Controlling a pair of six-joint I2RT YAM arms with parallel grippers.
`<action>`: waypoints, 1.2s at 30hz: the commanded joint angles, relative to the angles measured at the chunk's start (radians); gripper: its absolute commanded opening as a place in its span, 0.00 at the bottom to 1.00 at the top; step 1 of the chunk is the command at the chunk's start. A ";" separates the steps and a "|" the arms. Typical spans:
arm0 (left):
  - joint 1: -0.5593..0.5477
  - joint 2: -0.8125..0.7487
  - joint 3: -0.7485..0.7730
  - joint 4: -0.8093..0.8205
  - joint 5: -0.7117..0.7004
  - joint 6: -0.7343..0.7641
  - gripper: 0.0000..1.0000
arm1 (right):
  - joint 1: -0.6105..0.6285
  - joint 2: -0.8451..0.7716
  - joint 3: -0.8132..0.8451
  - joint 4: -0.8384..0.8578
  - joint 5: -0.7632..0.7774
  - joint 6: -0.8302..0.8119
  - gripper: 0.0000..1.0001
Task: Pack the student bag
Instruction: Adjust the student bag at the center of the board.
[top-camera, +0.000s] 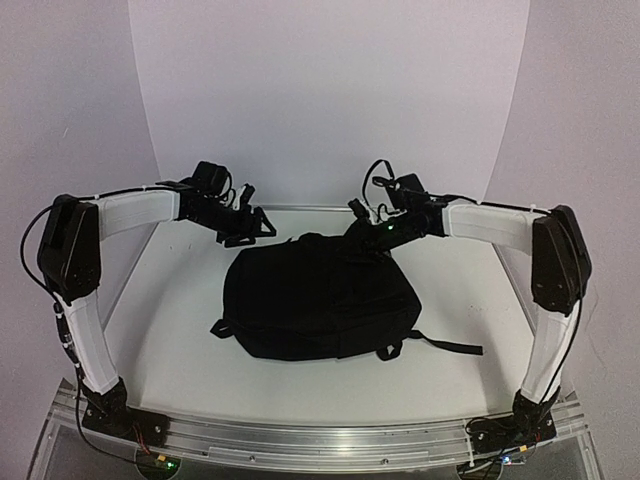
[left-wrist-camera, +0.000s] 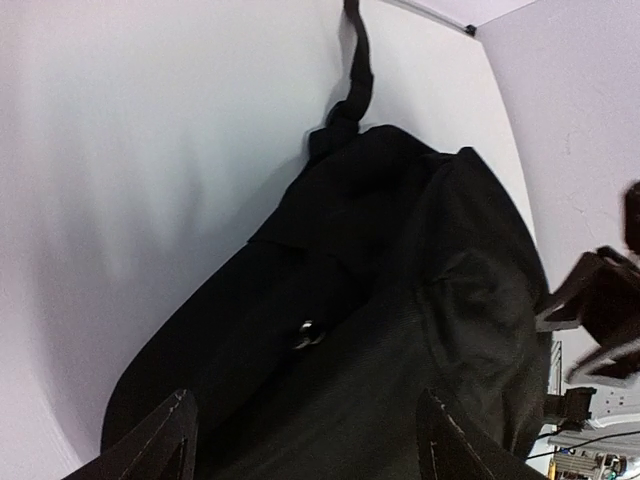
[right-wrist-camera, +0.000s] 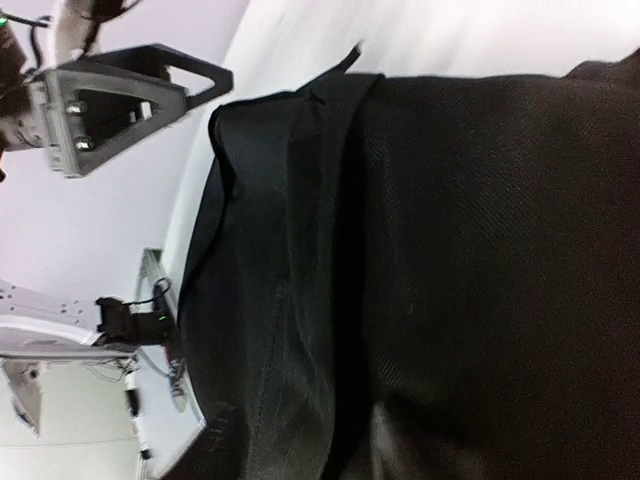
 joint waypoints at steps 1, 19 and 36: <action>0.001 0.062 0.057 -0.067 -0.051 0.065 0.77 | -0.018 -0.174 -0.044 -0.214 0.236 -0.234 0.72; -0.070 -0.115 -0.187 0.009 0.086 0.105 0.34 | -0.017 -0.304 -0.333 -0.429 0.423 -0.619 0.62; -0.353 -0.296 -0.456 0.204 -0.013 -0.052 0.37 | -0.087 0.093 0.332 -0.382 0.543 -0.589 0.62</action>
